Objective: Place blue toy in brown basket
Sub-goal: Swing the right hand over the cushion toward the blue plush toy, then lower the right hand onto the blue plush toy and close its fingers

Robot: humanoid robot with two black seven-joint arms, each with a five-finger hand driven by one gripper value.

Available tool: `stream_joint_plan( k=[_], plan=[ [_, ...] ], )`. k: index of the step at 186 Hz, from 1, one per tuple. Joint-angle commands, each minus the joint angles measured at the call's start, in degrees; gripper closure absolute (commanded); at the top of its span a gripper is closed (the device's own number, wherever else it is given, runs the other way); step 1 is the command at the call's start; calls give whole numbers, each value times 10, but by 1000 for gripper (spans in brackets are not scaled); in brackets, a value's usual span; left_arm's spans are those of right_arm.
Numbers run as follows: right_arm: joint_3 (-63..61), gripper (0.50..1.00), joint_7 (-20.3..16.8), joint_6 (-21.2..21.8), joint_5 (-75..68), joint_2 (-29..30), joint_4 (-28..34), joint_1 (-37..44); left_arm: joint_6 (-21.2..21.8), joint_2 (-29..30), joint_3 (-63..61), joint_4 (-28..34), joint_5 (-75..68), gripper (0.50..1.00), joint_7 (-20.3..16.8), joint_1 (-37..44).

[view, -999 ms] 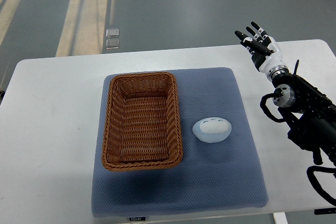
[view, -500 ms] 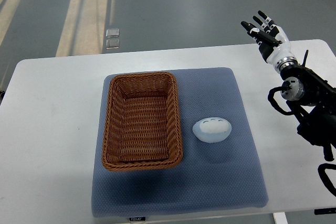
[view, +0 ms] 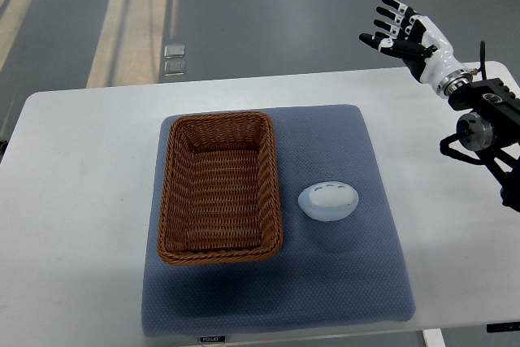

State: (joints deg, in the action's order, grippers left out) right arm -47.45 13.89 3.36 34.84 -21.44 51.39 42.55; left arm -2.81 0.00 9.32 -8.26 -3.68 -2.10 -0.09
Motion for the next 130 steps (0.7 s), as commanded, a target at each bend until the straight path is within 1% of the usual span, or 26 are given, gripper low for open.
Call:
stream_joint_plan(
  k=[1, 18, 32, 41, 43, 58, 83, 104, 106, 114, 130],
  plan=[
    [47, 589, -1, 24, 101, -39, 43, 18, 0, 0, 0, 0, 0, 500, 0, 0],
    [73, 589, -1, 52, 168, -73, 71, 35, 0, 0, 0, 0, 0, 500, 0, 0],
    [93, 589, -3, 95, 206, -99, 101, 53, 0, 0, 0, 0, 0, 500, 0, 0],
    [106, 589, -3, 130, 228, -120, 128, 63, 0, 0, 0, 0, 0, 500, 0, 0],
    [106, 589, -3, 130, 228, -120, 128, 63, 0, 0, 0, 0, 0, 500, 0, 0],
    [118, 589, -3, 174, 261, -145, 169, 77, 0, 0, 0, 0, 0, 500, 0, 0],
    [130, 589, -3, 242, 327, -165, 229, 84, 0, 0, 0, 0, 0, 500, 0, 0],
    [132, 589, -4, 292, 378, -170, 252, 82, 0, 0, 0, 0, 0, 500, 0, 0],
    [132, 589, -4, 301, 388, -171, 254, 80, 0, 0, 0, 0, 0, 500, 0, 0],
    [133, 589, -4, 316, 403, -170, 255, 76, 0, 0, 0, 0, 0, 500, 0, 0],
    [134, 589, -4, 316, 417, -166, 256, 63, 0, 0, 0, 0, 0, 500, 0, 0]
  ],
)
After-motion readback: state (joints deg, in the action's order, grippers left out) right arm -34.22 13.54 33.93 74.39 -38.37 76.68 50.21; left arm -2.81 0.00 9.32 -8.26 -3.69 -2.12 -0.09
